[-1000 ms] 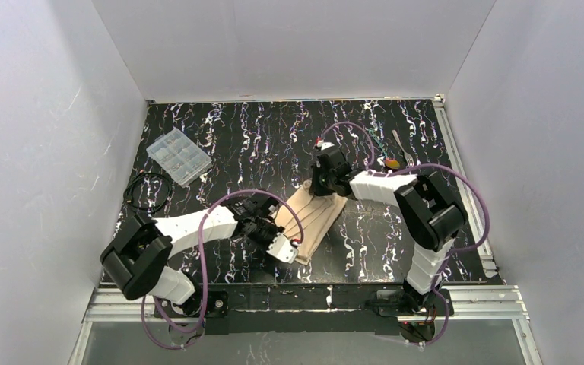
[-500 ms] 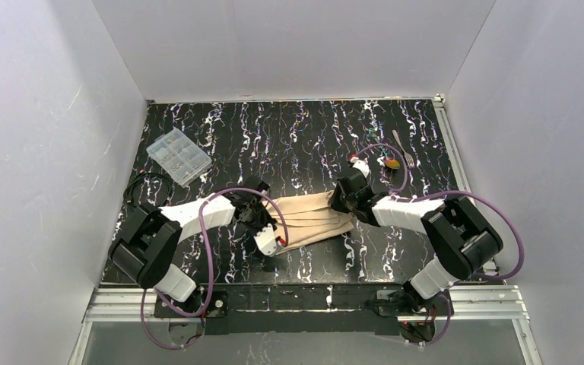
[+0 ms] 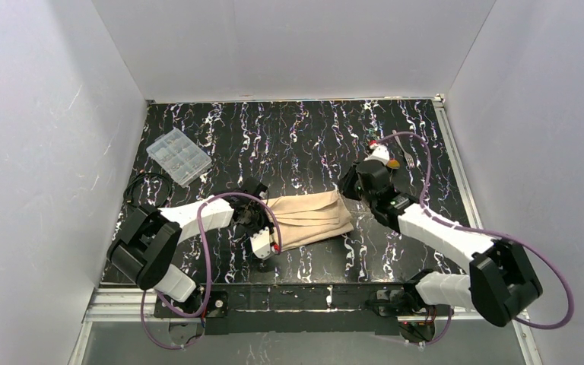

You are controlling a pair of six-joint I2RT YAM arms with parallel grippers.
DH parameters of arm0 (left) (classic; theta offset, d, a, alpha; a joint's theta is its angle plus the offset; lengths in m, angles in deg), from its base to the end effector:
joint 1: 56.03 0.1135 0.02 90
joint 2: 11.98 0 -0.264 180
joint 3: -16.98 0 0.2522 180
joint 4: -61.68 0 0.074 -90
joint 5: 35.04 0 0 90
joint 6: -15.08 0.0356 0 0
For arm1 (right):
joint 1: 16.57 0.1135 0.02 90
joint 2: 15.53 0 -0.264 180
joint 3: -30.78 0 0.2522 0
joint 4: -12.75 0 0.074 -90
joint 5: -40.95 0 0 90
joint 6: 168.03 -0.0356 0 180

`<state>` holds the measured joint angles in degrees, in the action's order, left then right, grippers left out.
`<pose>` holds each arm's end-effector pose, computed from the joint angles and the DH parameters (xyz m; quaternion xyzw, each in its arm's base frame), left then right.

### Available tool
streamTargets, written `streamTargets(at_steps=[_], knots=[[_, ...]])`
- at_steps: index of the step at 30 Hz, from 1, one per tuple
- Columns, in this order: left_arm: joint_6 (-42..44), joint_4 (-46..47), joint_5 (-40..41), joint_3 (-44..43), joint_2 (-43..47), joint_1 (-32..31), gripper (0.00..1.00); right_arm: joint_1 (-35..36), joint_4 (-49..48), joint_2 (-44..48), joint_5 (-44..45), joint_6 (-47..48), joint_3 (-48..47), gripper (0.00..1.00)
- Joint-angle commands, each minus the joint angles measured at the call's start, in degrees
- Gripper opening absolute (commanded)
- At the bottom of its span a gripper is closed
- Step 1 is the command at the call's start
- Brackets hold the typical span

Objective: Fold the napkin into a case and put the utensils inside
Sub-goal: Rotate the 2/3-rectangle-folded napkin at the center of the board.

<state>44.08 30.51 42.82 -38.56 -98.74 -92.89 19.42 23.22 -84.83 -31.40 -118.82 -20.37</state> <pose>0.2125 -0.1687 0.1499 0.9496 0.1773 0.0785 0.2464 0.2176 0.1447 0.2302 0.1138 0.8457 0.2098 0.4772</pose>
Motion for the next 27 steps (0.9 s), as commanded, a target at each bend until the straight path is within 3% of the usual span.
streamTargets(at_steps=[1, 4, 8, 25, 27], knots=[[6.6, -2.9, -0.6, 2.1, -1.0, 0.3, 0.0, -0.3, -0.1, -6.4, -7.9, 4.0, -8.5, 0.26], [6.6, -2.3, -0.3, 2.6, -0.9, 0.2, 0.0, -0.3, -0.4, -14.3, -14.6, 4.9, -14.7, 0.23], [6.2, -1.8, -0.1, 3.1, -0.8, 0.2, 0.0, -0.8, 1.4, -21.5, -15.8, 4.9, -19.1, 0.16], [4.0, 1.1, 0.4, 1.5, -2.6, 0.4, 0.01, -7.3, -2.2, -18.9, -13.3, 3.3, -1.3, 0.05], [2.6, 1.2, -0.3, 1.5, -1.8, 0.4, 0.27, -7.4, -2.9, -18.8, -13.5, 2.9, -0.3, 0.05]])
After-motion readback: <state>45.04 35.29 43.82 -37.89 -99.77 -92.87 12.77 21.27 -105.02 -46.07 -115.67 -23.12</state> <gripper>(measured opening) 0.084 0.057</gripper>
